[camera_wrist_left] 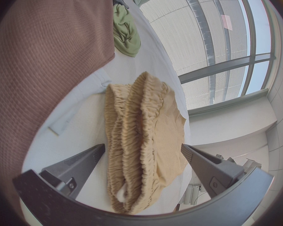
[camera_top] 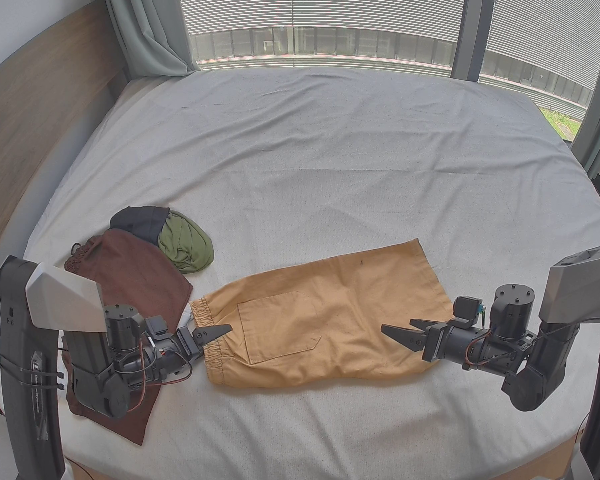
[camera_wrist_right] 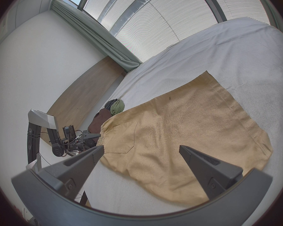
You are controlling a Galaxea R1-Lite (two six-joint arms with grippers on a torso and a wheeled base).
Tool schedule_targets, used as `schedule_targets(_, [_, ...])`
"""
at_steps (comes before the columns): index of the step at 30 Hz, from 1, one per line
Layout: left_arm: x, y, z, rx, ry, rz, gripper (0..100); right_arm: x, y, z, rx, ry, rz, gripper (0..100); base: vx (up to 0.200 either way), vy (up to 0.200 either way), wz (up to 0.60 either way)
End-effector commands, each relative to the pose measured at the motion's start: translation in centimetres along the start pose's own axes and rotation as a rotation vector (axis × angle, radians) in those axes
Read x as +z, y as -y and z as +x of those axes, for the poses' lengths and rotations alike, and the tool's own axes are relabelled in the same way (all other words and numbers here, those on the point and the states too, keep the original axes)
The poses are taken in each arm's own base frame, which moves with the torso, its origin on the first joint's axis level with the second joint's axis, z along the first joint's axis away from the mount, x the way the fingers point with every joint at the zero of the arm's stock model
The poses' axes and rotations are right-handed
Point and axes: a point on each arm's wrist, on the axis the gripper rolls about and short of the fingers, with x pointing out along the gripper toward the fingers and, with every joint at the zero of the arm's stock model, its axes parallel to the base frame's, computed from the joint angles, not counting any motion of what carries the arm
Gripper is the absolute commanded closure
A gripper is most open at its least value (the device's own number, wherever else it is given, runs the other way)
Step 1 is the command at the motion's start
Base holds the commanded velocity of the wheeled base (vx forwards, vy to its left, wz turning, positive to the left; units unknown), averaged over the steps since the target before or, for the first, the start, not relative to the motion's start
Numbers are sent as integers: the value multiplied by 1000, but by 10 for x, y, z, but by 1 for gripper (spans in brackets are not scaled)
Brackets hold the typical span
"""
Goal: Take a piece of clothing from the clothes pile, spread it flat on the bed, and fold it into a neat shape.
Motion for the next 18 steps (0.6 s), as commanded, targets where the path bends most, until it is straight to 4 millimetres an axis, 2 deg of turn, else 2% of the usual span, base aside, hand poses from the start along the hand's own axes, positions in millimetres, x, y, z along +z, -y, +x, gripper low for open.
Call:
schedule_targets(1, [-2, 5, 5, -16, -6, 2, 0, -1, 0, 0, -2, -5, 3, 0, 0, 0, 0])
schedule_targets(18, [-5, 13, 25, 0, 49, 31, 0, -1, 0, 0, 0, -2, 2, 0, 0, 0, 0])
